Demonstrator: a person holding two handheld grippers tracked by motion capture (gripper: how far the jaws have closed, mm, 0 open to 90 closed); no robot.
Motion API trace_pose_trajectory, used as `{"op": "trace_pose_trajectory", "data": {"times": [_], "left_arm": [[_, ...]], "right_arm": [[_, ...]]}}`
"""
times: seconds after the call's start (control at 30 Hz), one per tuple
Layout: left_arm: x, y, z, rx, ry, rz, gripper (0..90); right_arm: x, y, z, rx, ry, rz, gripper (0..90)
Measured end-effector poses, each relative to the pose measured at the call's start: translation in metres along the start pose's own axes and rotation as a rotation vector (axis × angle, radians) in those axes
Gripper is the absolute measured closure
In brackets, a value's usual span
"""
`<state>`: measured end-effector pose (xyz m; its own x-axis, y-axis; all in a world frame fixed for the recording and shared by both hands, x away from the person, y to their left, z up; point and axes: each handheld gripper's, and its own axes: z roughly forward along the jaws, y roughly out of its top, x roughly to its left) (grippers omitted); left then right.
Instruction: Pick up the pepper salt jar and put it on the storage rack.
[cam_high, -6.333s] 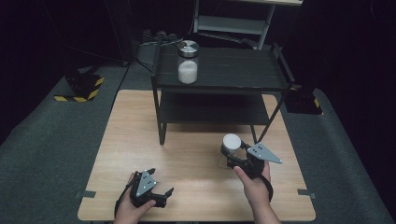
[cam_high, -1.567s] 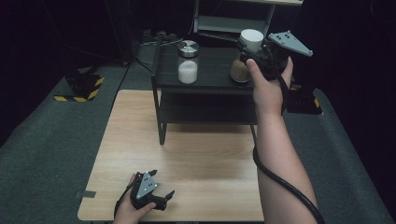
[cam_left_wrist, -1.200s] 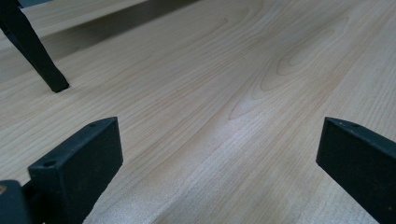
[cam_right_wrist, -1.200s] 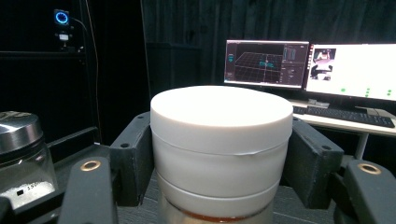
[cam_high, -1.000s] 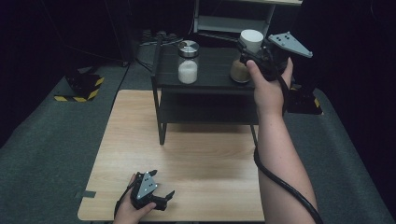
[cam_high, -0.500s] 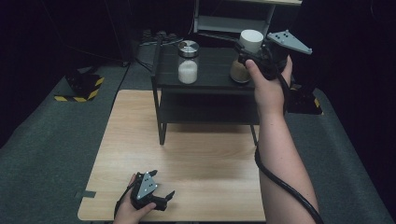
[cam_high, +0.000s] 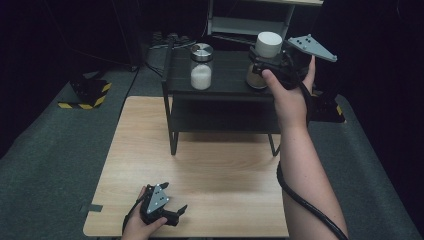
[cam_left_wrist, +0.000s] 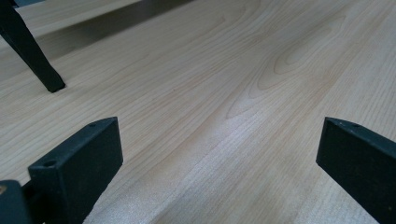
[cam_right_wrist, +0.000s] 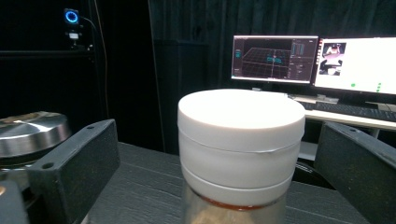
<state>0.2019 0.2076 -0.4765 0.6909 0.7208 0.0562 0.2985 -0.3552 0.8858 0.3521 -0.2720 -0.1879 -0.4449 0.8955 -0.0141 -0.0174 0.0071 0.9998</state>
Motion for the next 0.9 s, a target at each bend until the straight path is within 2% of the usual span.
{"op": "trace_pose_trajectory", "data": {"times": [0.3,0.9], "left_arm": [[0.001,0.001,0.000,0.004,-0.006,0.004,0.9],[0.000,0.001,0.001,0.005,-0.007,0.011,0.9]], "right_arm": [[0.004,0.000,-0.012,-0.002,0.011,0.004,0.4],[0.008,-0.021,-0.040,-0.007,0.065,-0.005,0.4]]}}
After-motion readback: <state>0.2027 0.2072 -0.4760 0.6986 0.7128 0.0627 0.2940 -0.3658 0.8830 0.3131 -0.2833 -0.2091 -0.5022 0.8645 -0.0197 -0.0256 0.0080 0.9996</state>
